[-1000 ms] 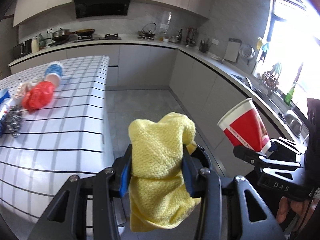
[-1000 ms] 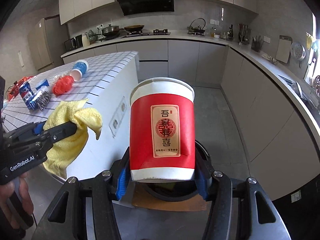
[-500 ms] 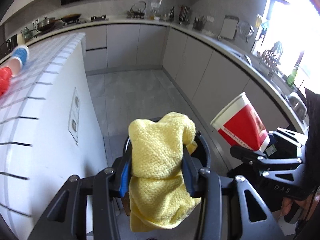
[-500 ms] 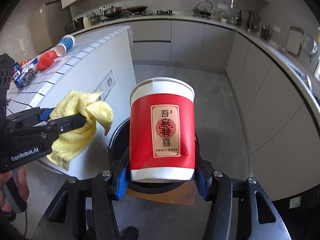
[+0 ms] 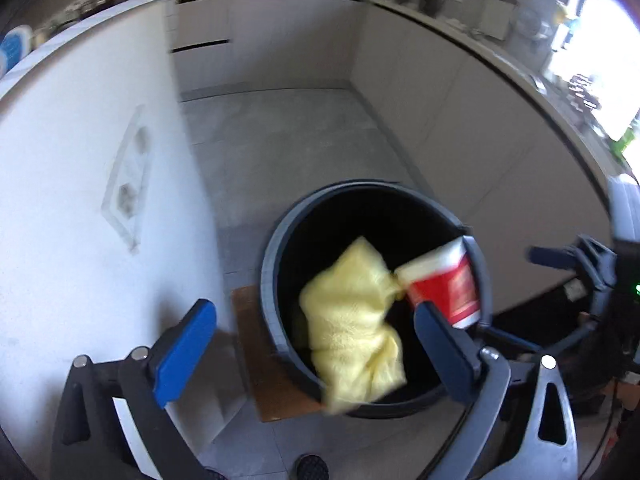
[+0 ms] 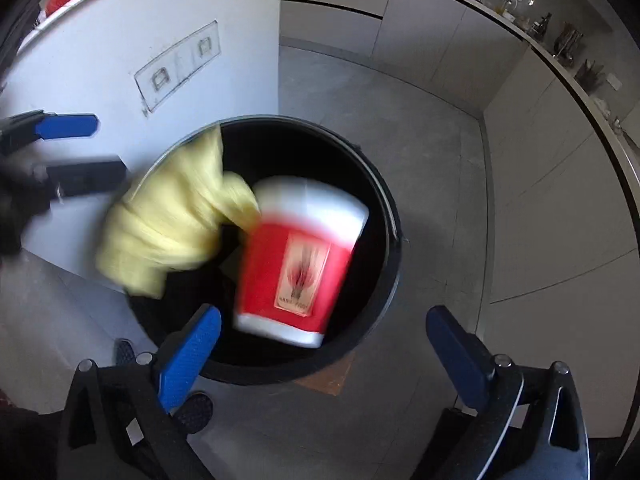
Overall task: Collect trash
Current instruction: 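Carry the cloth and red cup over the black bin and open both tools, then move both open tools back from the bin toward the island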
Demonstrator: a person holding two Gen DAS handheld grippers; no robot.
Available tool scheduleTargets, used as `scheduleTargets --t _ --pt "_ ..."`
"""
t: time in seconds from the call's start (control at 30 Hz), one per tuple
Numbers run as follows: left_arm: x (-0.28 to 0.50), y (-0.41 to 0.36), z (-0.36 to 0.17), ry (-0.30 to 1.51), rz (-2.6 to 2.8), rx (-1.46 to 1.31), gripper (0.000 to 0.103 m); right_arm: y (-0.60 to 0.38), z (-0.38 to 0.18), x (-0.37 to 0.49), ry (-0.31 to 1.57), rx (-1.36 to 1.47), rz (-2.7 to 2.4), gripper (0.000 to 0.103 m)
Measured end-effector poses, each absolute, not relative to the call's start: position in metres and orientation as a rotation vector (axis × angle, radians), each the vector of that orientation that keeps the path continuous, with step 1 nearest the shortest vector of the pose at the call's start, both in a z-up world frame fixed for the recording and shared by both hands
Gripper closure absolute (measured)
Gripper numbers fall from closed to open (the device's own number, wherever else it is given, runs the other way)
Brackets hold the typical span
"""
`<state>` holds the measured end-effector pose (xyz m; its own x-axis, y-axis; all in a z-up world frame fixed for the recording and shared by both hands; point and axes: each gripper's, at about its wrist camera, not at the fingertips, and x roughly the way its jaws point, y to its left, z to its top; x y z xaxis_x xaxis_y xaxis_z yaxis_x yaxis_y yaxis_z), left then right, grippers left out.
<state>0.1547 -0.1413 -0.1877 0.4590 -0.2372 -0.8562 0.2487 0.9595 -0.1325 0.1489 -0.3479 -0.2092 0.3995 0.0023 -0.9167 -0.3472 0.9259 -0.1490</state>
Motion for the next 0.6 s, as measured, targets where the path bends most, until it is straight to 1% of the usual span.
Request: scheduleTargets --t 0.3,0.6 --pt "0.132 -0.142 -0.179 1.044 -0.255 0.038 0.002 -0.352 -0.197 0.151 1.094 -0.232 0.133 0.000" --pt "0.112 -0.138 -0.146 0.991 -0.231 0.021 0.001 -0.345 -0.166 0.148 1.045 -0.191 0.078 0.000"
